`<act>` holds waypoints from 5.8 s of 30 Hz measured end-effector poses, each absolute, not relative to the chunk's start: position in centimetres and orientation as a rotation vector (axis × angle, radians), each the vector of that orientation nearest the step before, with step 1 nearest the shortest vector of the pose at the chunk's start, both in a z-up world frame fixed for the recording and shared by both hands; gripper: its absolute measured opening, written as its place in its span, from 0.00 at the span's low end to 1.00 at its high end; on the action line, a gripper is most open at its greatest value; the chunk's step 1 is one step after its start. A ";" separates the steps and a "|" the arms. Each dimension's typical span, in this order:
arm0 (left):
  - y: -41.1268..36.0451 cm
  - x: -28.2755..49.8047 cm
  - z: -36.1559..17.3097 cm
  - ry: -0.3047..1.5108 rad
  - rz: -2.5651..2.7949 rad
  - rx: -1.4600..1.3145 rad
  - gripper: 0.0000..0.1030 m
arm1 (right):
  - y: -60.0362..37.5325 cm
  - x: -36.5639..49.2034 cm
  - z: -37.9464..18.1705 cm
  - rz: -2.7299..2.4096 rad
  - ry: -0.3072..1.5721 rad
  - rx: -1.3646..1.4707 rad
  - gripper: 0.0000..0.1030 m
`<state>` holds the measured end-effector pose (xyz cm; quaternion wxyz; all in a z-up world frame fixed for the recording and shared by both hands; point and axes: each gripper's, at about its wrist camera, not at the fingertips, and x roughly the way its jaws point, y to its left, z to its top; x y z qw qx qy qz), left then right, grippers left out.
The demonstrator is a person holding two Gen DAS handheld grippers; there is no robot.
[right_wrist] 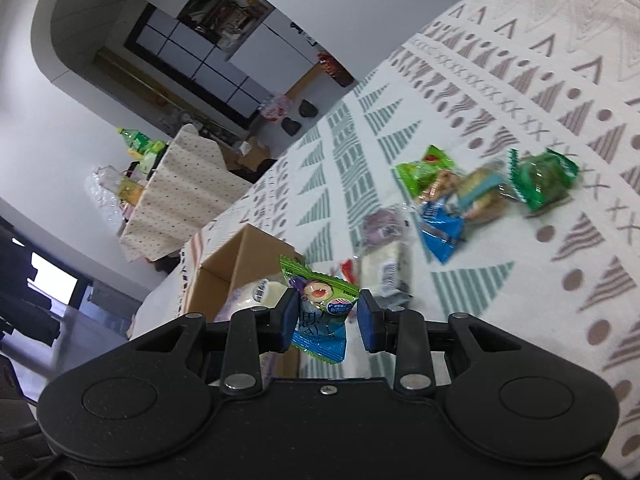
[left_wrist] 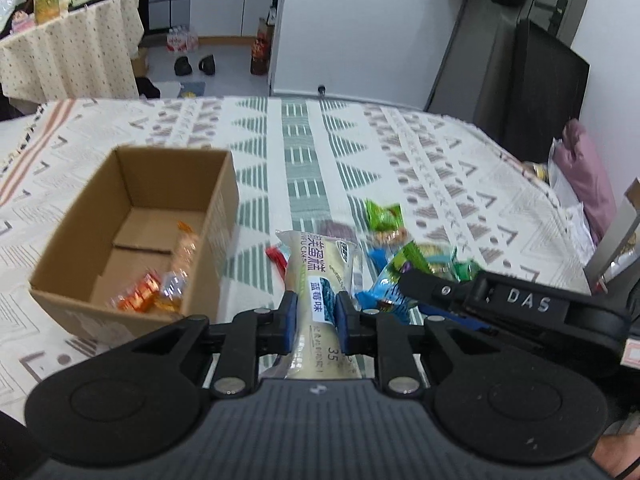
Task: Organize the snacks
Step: 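Carry both packs into the cardboard box and open both tools to release, then withdraw both tools from the box toward the remaining snacks, then close left tool on white bread pack while right tool grasps green candy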
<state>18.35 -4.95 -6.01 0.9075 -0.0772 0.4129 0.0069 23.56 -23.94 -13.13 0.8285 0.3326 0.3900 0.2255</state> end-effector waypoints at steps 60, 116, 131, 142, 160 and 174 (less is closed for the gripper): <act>11.6 21.0 -6.2 0.846 0.323 -0.256 0.86 | -10.3 27.4 -9.7 0.721 0.866 0.613 0.73; -8.5 19.3 -1.7 0.935 0.387 -0.281 1.00 | -32.2 26.0 -10.9 0.369 0.922 0.615 1.00; -10.2 22.8 -6.4 0.967 0.365 -0.340 1.00 | -34.0 27.4 -13.5 0.294 0.951 0.734 0.94; -9.5 26.0 -10.2 1.002 0.314 -0.343 0.95 | -34.4 29.6 -16.5 0.208 1.002 0.778 0.71; -8.8 31.0 -16.6 1.107 0.256 -0.327 0.62 | -33.5 33.4 -19.9 0.123 1.051 0.727 0.61; -9.0 31.2 -17.4 1.138 0.256 -0.335 0.46 | -33.3 34.3 -20.3 0.109 1.014 0.681 0.37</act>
